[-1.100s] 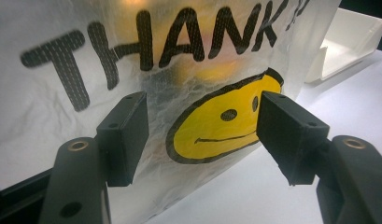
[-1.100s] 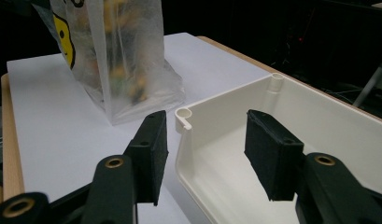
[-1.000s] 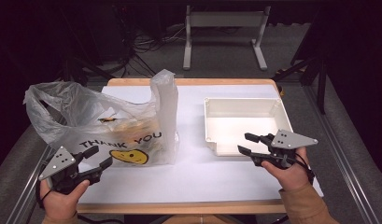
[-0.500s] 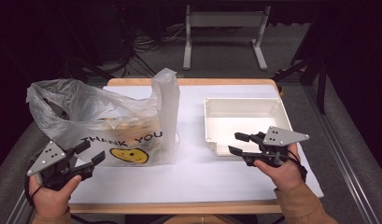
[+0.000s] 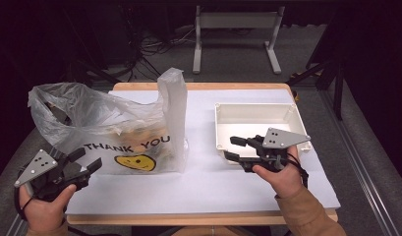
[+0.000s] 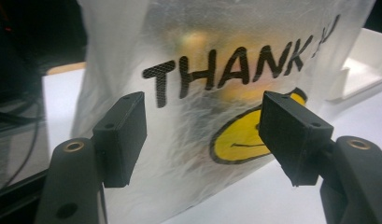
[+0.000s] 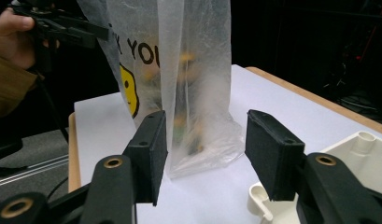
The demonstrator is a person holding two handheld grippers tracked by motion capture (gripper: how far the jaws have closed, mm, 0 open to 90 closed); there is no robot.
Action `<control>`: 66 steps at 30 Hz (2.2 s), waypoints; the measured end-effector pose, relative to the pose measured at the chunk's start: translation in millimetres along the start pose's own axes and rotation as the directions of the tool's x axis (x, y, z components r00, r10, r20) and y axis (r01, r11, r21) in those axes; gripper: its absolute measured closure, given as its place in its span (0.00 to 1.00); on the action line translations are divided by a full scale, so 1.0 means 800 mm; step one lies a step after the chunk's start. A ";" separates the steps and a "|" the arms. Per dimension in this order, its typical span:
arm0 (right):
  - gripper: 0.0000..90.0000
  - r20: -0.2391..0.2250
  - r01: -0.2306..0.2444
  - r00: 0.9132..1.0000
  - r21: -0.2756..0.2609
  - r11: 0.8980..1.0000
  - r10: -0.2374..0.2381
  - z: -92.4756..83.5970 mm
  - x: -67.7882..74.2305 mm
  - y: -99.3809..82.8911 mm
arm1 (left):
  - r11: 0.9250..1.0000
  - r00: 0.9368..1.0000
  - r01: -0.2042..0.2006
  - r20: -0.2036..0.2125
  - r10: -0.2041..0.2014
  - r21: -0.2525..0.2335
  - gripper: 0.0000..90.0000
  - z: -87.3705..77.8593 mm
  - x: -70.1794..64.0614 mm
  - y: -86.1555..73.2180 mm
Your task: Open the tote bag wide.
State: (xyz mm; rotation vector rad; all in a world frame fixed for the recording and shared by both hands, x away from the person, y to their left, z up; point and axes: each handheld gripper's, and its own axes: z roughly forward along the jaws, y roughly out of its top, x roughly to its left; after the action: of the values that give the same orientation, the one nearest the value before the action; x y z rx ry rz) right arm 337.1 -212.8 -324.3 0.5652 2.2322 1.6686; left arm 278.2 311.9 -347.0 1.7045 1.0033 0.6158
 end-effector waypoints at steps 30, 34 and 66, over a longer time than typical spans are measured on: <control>0.54 -0.032 0.070 0.997 -0.013 0.997 -0.071 0.069 0.021 0.041 | 0.998 0.994 0.057 -0.087 -0.059 -0.021 0.32 -0.014 0.021 -0.007; 0.54 -0.037 0.079 0.996 -0.024 0.997 -0.080 0.077 0.025 0.044 | 0.999 0.995 0.047 -0.092 -0.048 -0.012 0.32 -0.009 0.021 -0.003; 0.72 -0.032 0.146 0.988 -0.069 0.987 -0.149 0.130 0.029 0.068 | 0.999 0.999 0.032 -0.014 -0.033 -0.041 0.39 -0.001 0.030 0.004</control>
State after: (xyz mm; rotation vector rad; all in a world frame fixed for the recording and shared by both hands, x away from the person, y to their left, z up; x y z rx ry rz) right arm 371.6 -100.5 -301.1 0.3459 2.1769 1.6835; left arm 290.8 332.3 -344.9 1.6470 1.0200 0.6240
